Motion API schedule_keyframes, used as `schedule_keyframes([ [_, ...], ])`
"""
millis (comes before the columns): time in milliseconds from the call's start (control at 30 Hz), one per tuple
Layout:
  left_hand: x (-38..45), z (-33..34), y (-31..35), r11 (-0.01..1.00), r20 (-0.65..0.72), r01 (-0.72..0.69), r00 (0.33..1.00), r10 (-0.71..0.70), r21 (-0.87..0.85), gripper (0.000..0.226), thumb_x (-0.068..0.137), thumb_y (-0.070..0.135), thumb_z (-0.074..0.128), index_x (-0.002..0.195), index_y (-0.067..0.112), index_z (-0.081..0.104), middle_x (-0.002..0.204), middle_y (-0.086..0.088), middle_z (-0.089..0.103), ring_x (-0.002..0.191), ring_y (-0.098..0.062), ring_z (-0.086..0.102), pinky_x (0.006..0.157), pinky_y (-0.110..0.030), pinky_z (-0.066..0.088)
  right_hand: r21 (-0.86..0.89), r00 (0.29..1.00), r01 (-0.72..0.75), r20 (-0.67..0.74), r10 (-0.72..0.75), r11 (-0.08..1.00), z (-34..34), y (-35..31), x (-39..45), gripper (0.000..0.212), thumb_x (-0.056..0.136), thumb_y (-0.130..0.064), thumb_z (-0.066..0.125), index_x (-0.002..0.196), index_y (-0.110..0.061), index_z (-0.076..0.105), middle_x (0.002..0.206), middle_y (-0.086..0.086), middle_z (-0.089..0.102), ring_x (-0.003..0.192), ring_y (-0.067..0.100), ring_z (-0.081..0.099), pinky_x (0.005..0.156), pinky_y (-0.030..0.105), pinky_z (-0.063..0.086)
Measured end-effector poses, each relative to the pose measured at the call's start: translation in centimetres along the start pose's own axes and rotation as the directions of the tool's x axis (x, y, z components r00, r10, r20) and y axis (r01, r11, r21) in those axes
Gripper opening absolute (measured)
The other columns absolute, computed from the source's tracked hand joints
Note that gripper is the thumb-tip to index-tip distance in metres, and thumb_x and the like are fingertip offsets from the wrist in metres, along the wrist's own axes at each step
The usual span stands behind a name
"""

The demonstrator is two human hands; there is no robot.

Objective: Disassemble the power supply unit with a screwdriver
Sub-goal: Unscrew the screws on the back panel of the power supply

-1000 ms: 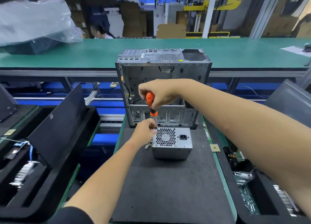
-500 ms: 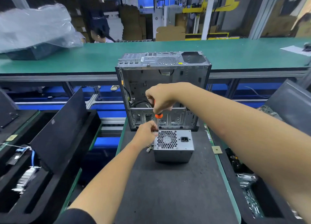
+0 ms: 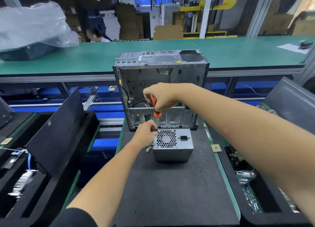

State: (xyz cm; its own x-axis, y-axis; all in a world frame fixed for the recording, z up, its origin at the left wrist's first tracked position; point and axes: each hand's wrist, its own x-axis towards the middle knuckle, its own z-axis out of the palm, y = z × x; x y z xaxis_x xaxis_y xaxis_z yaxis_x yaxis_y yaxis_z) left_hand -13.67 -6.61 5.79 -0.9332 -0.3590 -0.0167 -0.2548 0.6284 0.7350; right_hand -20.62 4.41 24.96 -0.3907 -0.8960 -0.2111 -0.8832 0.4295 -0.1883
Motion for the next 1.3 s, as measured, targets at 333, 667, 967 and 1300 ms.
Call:
schedule_keyframes([
  [333, -0.2, 0.0, 0.0, 0.999, -0.006, 0.006, 1.0, -0.006, -0.041, 0.026, 0.086, 0.004, 0.061, 0.074, 0.025, 0.051, 0.075, 0.0, 0.057, 0.056, -0.011, 0.048, 0.04, -0.007, 0.035, 0.038, 1.0, 0.027, -0.018, -0.026, 0.999, -0.1, 0.6, -0.5, 0.021, 0.082, -0.008, 0.061, 0.098, -0.017, 0.051, 0.086, -0.006, 0.058, 0.072, 0.007, 0.051, 0.058, 0.024, 0.038],
  [667, -0.1, 0.0, -0.1, 1.0, -0.005, 0.003, 1.0, -0.004, -0.014, 0.025, 0.086, 0.005, 0.061, 0.075, 0.025, 0.052, 0.075, 0.002, 0.057, 0.06, -0.009, 0.049, 0.043, -0.006, 0.036, -0.161, 0.995, -0.08, -0.079, 0.068, 0.984, 0.5, 0.4, -0.2, 0.013, 0.097, -0.024, 0.047, 0.099, -0.011, 0.051, 0.088, 0.005, 0.061, 0.074, 0.018, 0.06, 0.055, 0.029, 0.039],
  [967, 0.1, -0.3, -0.3, 0.998, 0.032, -0.029, 0.999, 0.028, 0.047, 0.022, 0.086, 0.008, 0.063, 0.077, 0.025, 0.051, 0.078, 0.0, 0.059, 0.064, -0.012, 0.051, 0.054, -0.02, 0.039, 0.103, 0.984, -0.164, -0.059, 0.17, 0.981, 0.7, 0.3, -0.3, 0.042, 0.094, -0.051, 0.048, 0.092, -0.009, 0.051, 0.079, 0.009, 0.068, 0.051, 0.026, 0.069, 0.052, 0.03, 0.05],
  [1300, 0.2, -0.4, -0.2, 0.993, 0.037, -0.063, 0.998, 0.06, 0.103, 0.023, 0.085, 0.009, 0.064, 0.076, 0.027, 0.052, 0.077, 0.007, 0.058, 0.065, -0.005, 0.05, 0.056, -0.015, 0.035, 0.049, 0.991, -0.039, -0.125, 0.045, 0.998, 1.0, 0.8, -1.4, 0.019, 0.086, -0.027, 0.065, 0.096, -0.013, 0.055, 0.076, -0.01, 0.059, 0.059, 0.004, 0.057, 0.054, 0.021, 0.04],
])
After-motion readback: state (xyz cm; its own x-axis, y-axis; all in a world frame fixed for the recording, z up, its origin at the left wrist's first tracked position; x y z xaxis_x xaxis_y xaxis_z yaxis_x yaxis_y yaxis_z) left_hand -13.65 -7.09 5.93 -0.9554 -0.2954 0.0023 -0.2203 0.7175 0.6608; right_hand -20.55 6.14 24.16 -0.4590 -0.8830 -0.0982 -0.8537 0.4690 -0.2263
